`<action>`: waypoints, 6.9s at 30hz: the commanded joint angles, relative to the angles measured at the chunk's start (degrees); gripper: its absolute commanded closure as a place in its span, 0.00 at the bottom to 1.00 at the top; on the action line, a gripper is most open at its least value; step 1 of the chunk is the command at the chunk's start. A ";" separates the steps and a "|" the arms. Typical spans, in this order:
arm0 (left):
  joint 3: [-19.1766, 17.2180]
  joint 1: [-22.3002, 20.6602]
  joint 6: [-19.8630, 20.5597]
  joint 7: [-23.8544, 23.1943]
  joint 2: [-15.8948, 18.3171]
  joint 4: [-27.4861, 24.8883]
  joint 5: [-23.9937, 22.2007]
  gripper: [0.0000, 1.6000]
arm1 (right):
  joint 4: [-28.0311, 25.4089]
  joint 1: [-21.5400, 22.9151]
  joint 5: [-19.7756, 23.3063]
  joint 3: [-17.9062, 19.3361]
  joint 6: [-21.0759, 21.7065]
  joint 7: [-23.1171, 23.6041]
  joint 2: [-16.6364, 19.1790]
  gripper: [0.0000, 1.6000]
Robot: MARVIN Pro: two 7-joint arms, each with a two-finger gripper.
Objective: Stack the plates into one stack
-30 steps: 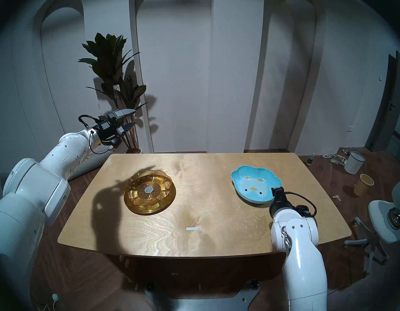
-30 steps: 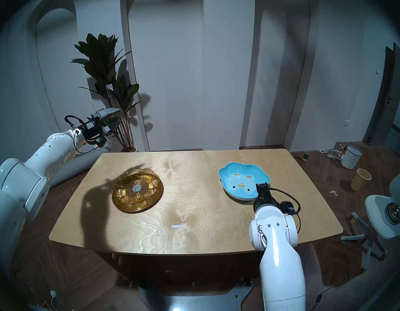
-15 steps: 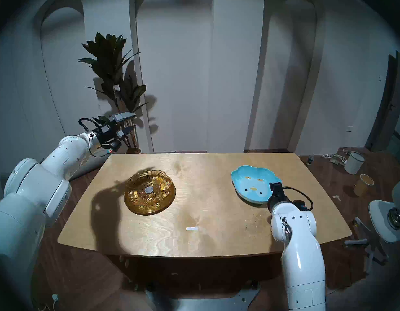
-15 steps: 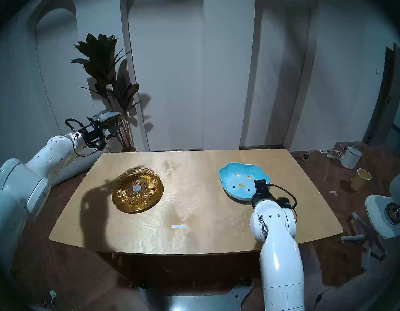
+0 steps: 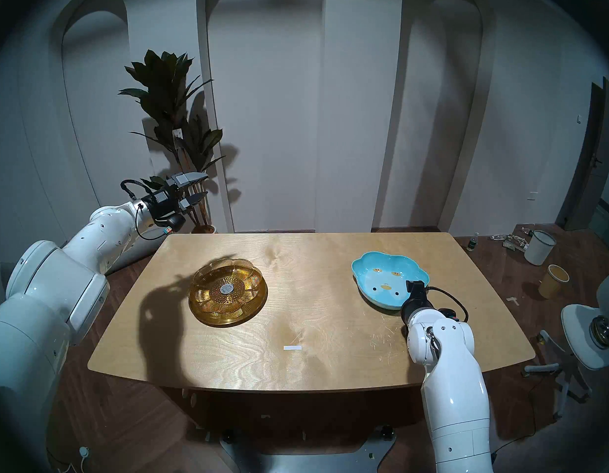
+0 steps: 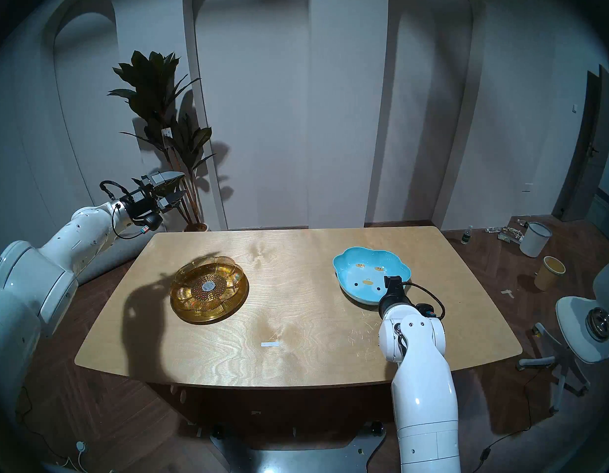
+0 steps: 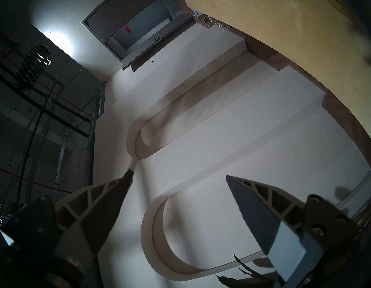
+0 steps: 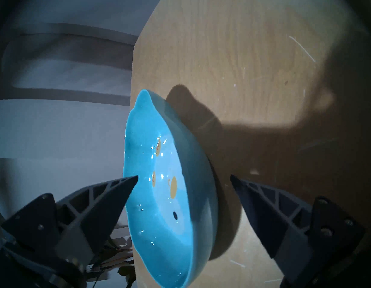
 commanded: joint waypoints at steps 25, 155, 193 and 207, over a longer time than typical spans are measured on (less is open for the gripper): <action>0.39 -1.71 -1.48 3.10 -1.63 -1.18 2.53 0.00 | -11.44 -2.68 -0.55 -6.54 -21.86 -3.14 0.04 0.00; -1.78 -2.92 -2.03 -2.37 -1.19 -0.60 2.13 0.00 | 16.83 33.35 17.72 -16.10 -6.02 -26.12 -7.42 1.00; -8.28 -4.62 14.44 -21.32 -1.56 3.38 -1.05 0.00 | 22.36 37.09 18.22 -36.66 -18.05 -25.43 -14.23 1.00; -8.57 -3.76 19.46 -25.67 0.62 3.46 -0.86 0.00 | 26.41 38.54 20.70 -40.88 -19.73 -25.30 -15.25 1.00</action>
